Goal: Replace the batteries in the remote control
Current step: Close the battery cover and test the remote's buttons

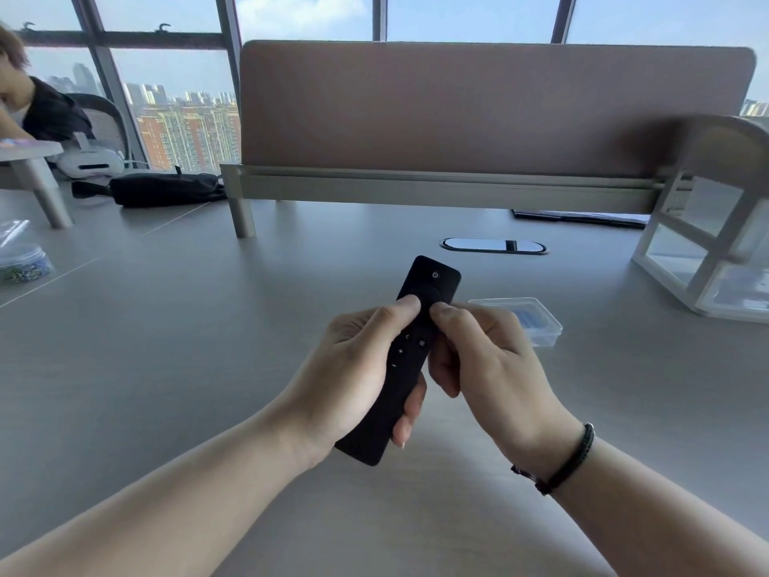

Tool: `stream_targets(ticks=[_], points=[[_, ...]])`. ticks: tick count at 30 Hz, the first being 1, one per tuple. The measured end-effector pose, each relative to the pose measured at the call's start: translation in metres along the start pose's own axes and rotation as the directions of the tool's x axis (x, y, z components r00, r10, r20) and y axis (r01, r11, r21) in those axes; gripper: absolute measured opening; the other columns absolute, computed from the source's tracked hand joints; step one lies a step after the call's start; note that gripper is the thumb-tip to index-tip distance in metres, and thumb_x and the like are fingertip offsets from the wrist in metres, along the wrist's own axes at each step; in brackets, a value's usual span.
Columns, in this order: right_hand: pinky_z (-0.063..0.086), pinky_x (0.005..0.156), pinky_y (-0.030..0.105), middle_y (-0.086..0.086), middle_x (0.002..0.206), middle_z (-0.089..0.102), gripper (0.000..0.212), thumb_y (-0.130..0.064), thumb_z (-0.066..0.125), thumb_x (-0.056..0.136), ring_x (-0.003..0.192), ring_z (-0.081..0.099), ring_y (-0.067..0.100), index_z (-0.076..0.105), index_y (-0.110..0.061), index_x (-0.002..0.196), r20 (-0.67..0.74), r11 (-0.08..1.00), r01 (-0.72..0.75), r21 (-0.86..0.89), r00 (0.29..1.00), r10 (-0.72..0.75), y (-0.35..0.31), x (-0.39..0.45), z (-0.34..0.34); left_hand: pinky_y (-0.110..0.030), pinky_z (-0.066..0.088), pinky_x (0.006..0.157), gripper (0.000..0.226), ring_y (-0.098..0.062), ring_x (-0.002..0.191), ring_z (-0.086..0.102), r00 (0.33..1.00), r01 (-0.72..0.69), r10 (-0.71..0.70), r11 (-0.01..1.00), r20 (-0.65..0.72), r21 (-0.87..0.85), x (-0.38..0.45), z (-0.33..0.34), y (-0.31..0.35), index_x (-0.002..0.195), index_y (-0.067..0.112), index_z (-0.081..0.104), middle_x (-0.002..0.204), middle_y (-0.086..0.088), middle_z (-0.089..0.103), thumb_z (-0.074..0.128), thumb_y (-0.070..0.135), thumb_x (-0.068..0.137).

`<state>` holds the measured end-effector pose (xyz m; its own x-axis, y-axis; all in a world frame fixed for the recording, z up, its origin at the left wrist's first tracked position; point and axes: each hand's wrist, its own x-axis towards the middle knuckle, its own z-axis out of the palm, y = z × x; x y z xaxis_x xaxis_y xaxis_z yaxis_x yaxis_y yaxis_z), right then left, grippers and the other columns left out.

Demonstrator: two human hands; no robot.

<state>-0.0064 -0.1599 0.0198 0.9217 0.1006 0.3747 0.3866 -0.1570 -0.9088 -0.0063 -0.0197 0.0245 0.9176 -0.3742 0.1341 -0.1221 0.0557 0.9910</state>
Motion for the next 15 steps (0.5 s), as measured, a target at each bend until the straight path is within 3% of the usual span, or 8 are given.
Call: stream_targets(ticks=[3,6,9,13,15], points=[[0.031,0.047,0.021,0.005,0.044,0.042,0.040,-0.026,0.043,0.091,0.044,0.036,0.012,0.043,-0.014,0.053,0.024,1.000,0.018,0.011,1.000,-0.019,-0.001,-0.001,0.001,-0.031,0.041,0.041,0.047,-0.026,0.034,0.046,0.998,-0.041,0.040,0.999,-0.039,-0.010,0.001,-0.001,-0.001,0.069,0.014,0.066,0.047,-0.017,0.053,0.040,0.039,0.101],[0.031,0.047,0.022,0.005,0.045,0.042,0.037,-0.015,0.045,0.098,0.044,0.036,0.011,0.059,-0.004,0.066,0.022,1.000,0.023,-0.002,1.000,-0.023,0.000,-0.001,0.001,-0.029,0.041,0.040,0.041,-0.025,0.035,0.045,0.990,-0.082,0.074,0.995,-0.123,-0.060,0.004,-0.005,0.000,0.104,0.016,0.073,0.049,-0.017,0.051,0.041,0.040,0.100],[0.032,0.047,0.017,0.004,0.047,0.042,0.028,-0.012,0.046,0.099,0.042,0.038,0.009,0.070,-0.008,0.085,-0.035,1.000,-0.009,0.002,0.999,0.009,0.004,0.000,0.000,-0.029,0.040,0.041,0.039,-0.025,0.034,0.045,0.951,-0.152,0.127,0.986,-0.283,-0.069,0.010,-0.015,0.004,0.110,0.019,0.071,0.048,-0.014,0.052,0.041,0.043,0.101],[0.034,0.048,0.019,0.008,0.056,0.047,0.020,-0.024,0.053,0.098,0.046,0.040,0.009,0.069,-0.013,0.091,-0.074,0.997,-0.060,-0.043,0.996,0.057,0.014,0.006,-0.001,-0.027,0.039,0.039,0.040,-0.025,0.033,0.045,0.873,-0.238,0.191,0.970,-0.450,-0.051,0.017,-0.030,0.009,0.109,0.011,0.065,0.046,-0.012,0.051,0.042,0.042,0.102],[0.040,0.055,0.023,-0.003,0.066,0.056,0.025,-0.047,0.061,0.085,0.055,0.047,0.008,0.068,-0.025,0.095,-0.032,0.975,-0.043,-0.219,0.999,0.037,0.024,0.007,-0.001,-0.027,0.040,0.039,0.039,-0.026,0.033,0.047,0.856,-0.218,0.171,0.975,-0.489,-0.040,0.020,-0.036,0.010,0.106,0.010,0.064,0.047,-0.012,0.052,0.046,0.044,0.100]])
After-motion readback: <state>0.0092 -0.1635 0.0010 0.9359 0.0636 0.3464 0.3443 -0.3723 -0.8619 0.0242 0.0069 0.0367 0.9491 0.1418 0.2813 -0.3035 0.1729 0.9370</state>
